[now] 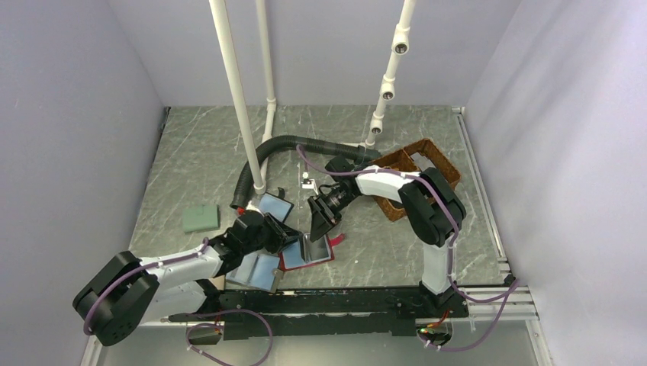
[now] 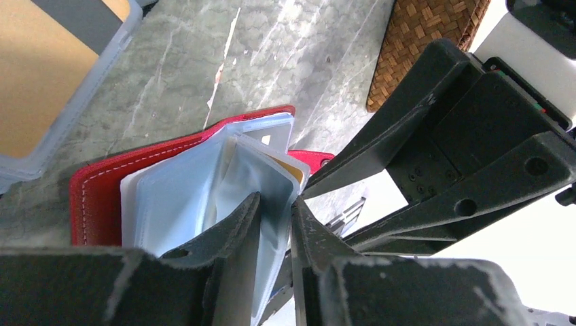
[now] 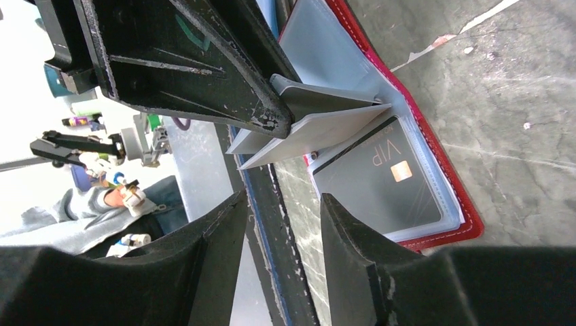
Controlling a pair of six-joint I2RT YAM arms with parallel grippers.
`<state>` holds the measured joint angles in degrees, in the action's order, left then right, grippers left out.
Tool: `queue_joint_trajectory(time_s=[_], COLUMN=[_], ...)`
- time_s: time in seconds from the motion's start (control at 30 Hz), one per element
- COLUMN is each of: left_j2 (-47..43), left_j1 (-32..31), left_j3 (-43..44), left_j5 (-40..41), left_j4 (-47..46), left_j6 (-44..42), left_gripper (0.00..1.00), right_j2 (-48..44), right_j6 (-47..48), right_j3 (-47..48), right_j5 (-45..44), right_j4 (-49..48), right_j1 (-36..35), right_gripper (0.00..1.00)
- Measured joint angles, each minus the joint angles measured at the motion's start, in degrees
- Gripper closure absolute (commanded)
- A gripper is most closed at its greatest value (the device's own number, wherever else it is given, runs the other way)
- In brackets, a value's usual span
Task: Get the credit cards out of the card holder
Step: Remove the credit card from the card holder.
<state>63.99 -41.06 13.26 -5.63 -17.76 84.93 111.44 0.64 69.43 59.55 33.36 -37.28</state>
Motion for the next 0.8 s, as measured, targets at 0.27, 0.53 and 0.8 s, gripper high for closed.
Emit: queue_joint_trajectory(time_s=[0.27, 0.53, 0.8], left_j2=[0.2, 2.4, 2.7], left_j1=[0.0, 0.1, 0.1], left_j3=[1.9, 3.4, 3.5], left_j5=[-0.2, -1.5, -1.8], left_j4=[3.3, 3.2, 3.0], left_j6=[-1.3, -1.9, -2.1], left_gripper=[0.74, 0.74, 0.74], right_j2=[0.0, 0.0, 0.1], right_j6=[0.9, 0.3, 0.1], right_j3=[0.9, 4.3, 4.5], right_j5=[-4.4, -9.1, -14.3], right_j4=[1.1, 1.3, 1.5], right_j1=[-1.7, -5.8, -7.4], right_gripper=[0.44, 0.42, 0.43])
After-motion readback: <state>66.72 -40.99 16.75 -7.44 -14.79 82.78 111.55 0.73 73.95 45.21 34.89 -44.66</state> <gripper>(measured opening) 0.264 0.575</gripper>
